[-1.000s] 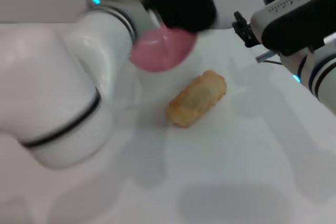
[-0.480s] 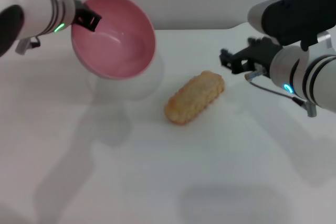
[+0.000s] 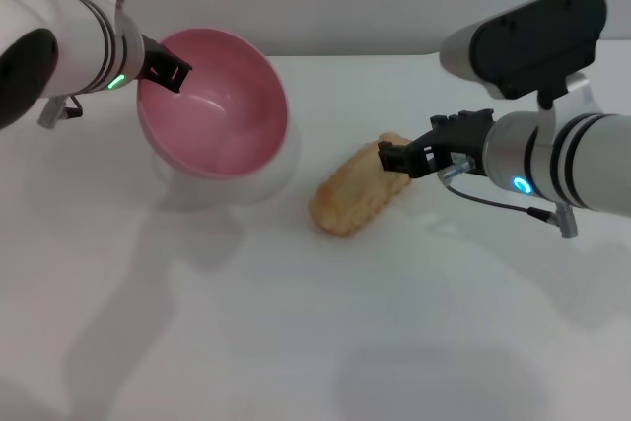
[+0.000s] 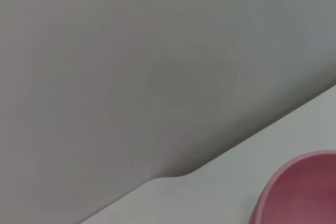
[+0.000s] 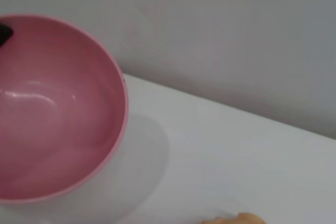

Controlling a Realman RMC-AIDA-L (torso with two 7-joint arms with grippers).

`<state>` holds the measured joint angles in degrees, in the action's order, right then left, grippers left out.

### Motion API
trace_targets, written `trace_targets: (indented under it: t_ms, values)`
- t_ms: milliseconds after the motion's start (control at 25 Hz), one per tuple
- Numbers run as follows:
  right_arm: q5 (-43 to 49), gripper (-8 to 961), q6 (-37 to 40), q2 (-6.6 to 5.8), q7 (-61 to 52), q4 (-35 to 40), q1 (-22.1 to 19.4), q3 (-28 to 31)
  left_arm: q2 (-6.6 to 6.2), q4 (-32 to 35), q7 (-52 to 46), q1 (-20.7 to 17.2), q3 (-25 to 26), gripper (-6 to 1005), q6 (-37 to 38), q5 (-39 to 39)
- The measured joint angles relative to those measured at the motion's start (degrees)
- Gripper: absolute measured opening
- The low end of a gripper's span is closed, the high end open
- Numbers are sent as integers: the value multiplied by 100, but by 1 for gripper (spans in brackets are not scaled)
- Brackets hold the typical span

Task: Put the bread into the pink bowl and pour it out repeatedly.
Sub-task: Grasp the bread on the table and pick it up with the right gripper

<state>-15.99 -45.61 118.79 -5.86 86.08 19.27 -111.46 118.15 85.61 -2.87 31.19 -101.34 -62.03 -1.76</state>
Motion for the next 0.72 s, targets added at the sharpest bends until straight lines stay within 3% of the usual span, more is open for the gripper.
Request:
trace_targets:
  t_ms: [200, 720]
  values:
    - [48, 815, 98, 10, -37, -360, 159, 75, 0, -120, 90, 20, 54, 48, 73, 111]
    - [-179, 814, 605, 36, -67, -1539, 797, 188, -3, -184, 224, 30, 69, 48, 163, 141]
